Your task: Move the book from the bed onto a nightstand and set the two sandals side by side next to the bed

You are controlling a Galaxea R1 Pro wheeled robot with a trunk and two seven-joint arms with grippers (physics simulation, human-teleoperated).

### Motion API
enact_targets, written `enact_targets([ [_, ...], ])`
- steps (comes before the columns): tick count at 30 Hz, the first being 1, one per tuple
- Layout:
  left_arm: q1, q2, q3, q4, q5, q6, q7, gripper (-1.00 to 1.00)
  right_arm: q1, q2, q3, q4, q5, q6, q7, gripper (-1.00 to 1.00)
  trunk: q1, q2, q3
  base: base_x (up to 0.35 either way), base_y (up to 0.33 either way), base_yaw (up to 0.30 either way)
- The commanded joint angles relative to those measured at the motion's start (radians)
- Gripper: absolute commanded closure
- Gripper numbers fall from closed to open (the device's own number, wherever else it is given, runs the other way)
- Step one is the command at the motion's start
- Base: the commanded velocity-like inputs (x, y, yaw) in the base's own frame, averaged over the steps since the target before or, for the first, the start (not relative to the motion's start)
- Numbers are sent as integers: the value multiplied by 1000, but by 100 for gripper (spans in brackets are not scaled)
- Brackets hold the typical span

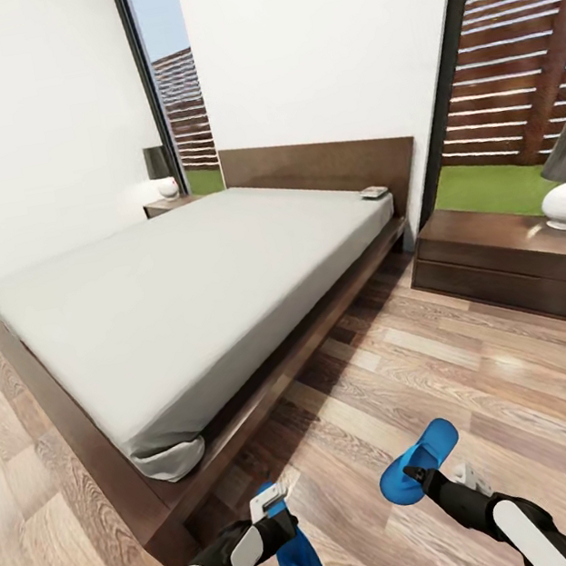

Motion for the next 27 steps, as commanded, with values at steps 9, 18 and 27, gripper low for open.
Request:
enact_targets([
  [9, 0, 0, 8, -7, 58, -31, 2, 100, 0, -1, 4, -2, -4, 3, 3, 100, 4, -3, -36, 0, 0, 0],
  [18, 0, 0, 13, -10, 98, -58, 67, 100, 0, -1, 0, -40, -5, 120, 6, 100, 8, -5, -71, 0, 0, 0],
  [27, 0, 0, 15, -27, 122, -61, 74, 100, 49, -1, -3, -167, -3, 154, 86, 100, 12, -7, -105, 0, 0, 0],
])
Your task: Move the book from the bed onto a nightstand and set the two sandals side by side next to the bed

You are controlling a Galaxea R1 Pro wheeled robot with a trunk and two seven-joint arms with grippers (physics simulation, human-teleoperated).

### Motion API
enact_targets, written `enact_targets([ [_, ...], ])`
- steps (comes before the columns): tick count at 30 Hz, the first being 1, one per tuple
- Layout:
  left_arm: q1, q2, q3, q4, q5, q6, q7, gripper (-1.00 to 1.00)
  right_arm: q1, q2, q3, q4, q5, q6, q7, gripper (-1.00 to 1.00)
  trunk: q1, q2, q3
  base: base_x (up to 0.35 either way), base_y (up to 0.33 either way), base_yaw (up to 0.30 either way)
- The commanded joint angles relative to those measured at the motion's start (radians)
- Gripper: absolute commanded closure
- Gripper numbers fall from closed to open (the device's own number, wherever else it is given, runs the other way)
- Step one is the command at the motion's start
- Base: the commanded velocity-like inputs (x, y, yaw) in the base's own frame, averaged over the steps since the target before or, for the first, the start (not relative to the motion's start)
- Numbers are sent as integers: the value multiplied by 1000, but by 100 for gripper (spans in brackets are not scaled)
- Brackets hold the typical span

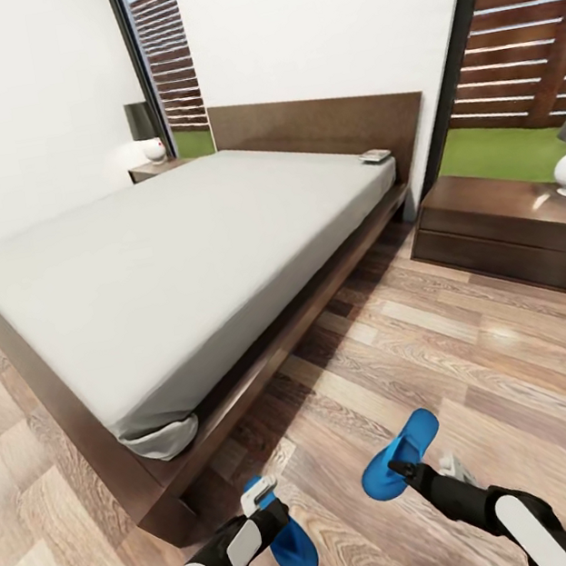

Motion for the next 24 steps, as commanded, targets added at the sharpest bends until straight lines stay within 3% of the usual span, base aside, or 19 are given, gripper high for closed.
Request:
enact_targets([
  [1, 0, -1, 8, -3, -1, 6, 3, 100, 9, -1, 0, -13, 2, 0, 7, 100, 0, -1, -5, 0, 0, 0],
  [5, 0, -1, 7, -25, 0, 6, 3, 100, 43, -1, 0, -59, 2, -16, 24, 100, 2, -1, -20, 0, 0, 0],
  [19, 0, -1, 6, -41, -1, 5, 2, 100, 50, -1, 1, -68, 2, -22, 28, 100, 8, -5, -74, 0, 0, 0],
  [24, 0, -1, 6, -41, -2, -38, 4, 100, 50, 0, 1, -68, 2, -23, 28, 100, 11, -6, -94, 0, 0, 0],
])
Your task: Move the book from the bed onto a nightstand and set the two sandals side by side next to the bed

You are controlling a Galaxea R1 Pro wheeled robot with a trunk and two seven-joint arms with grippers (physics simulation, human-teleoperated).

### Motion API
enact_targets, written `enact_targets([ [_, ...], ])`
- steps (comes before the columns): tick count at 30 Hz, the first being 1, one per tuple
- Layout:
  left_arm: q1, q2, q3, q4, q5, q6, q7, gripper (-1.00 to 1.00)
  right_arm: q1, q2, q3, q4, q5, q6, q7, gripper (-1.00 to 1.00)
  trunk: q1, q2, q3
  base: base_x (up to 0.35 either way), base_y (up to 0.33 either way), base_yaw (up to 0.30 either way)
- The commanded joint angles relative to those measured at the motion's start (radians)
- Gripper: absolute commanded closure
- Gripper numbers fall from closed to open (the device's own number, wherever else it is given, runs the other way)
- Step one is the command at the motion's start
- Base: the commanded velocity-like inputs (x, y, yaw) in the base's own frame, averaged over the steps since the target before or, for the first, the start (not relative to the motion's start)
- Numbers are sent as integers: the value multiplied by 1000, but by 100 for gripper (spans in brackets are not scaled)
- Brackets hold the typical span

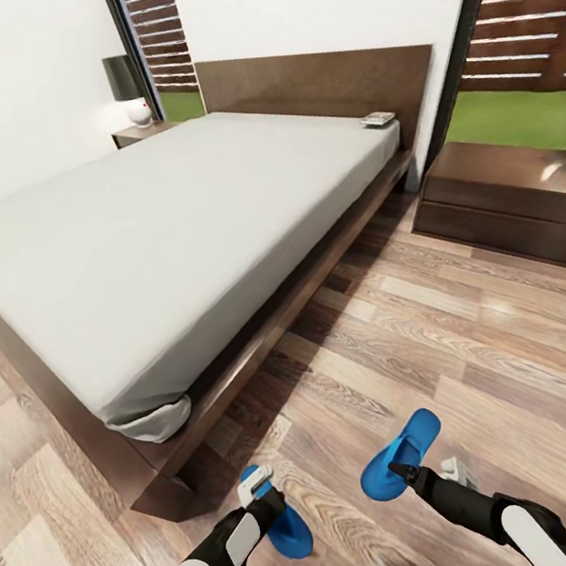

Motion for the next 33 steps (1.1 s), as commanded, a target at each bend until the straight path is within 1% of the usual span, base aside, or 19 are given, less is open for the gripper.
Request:
enact_targets([
  [1, 0, -1, 8, -3, -1, 2, 3, 100, 0, -1, 1, 0, -3, 2, 1, 100, 0, -1, -5, 0, 0, 0],
  [6, 0, -1, 9, -4, 0, -14, 4, 100, 0, -1, 1, -1, -3, -1, 6, 100, 2, -2, -24, 0, 0, 0],
  [9, 0, -1, 8, -20, 0, -17, 4, 100, 1, -1, 0, -1, -4, -17, 29, 100, 4, -2, -36, 0, 0, 0],
  [14, 0, -1, 9, -36, 0, -18, 3, 100, 8, -3, -3, 0, -3, -39, 139, 100, 6, -4, -55, 0, 0, 0],
  [15, 0, -1, 9, -41, 0, -18, 3, 100, 12, -3, -4, 1, -3, -45, 175, 100, 7, -4, -59, 0, 0, 0],
  [19, 0, -1, 9, -56, 0, -18, 2, 100, 18, -4, -5, 1, -2, -57, 230, 100, 8, -5, -74, 0, 0, 0],
  [25, 0, -1, 9, -78, 0, -18, 2, 100, 21, -4, -5, 1, 0, -64, 251, 100, 11, -6, -97, 0, 0, 0],
  [33, 0, -1, 8, -89, 0, -18, 2, 100, 21, -3, -4, 1, 4, -65, 254, 100, 15, -8, -128, 0, 0, 0],
])
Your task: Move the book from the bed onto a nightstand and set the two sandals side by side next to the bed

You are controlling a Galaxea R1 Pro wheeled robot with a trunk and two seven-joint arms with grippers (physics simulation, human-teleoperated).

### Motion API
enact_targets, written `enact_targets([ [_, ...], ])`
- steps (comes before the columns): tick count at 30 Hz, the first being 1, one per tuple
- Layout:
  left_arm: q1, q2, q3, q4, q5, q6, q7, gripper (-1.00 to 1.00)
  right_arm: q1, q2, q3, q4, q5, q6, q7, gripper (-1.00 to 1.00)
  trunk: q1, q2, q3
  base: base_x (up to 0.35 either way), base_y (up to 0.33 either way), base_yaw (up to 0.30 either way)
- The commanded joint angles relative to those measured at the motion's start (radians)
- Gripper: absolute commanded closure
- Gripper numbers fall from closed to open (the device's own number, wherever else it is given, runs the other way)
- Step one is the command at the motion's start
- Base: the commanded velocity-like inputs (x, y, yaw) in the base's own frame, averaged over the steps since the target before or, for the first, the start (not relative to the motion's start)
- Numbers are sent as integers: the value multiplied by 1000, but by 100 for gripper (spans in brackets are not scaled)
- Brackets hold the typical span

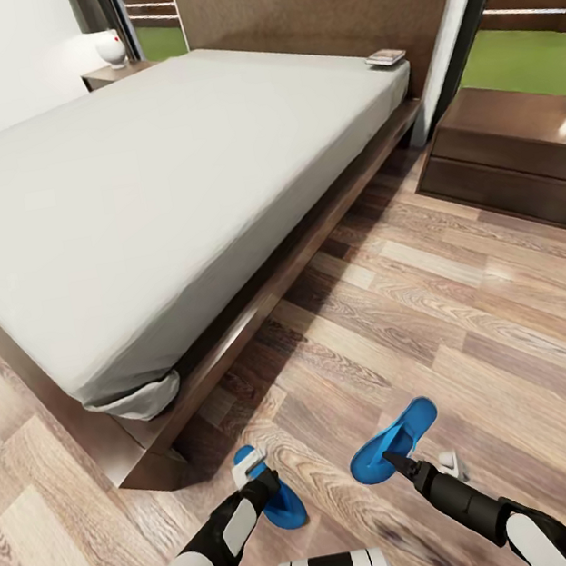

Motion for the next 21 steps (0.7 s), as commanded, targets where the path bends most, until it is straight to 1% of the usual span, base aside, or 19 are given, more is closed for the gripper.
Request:
enact_targets([
  [1, 0, -1, 8, -6, 0, 6, 2, 100, 0, -1, 1, 0, -8, 4, -1, 100, 0, -1, -5, 0, 0, 0],
  [11, 0, 1, 9, -25, 1, 9, 2, 100, 0, -1, 1, 0, -5, 4, -2, 100, 5, -3, -43, 0, 0, 0],
  [21, 0, 3, 8, -27, 1, 9, 2, 100, 0, 0, 1, 0, -5, 3, -1, 100, 5, -3, -43, 0, 0, 0],
])
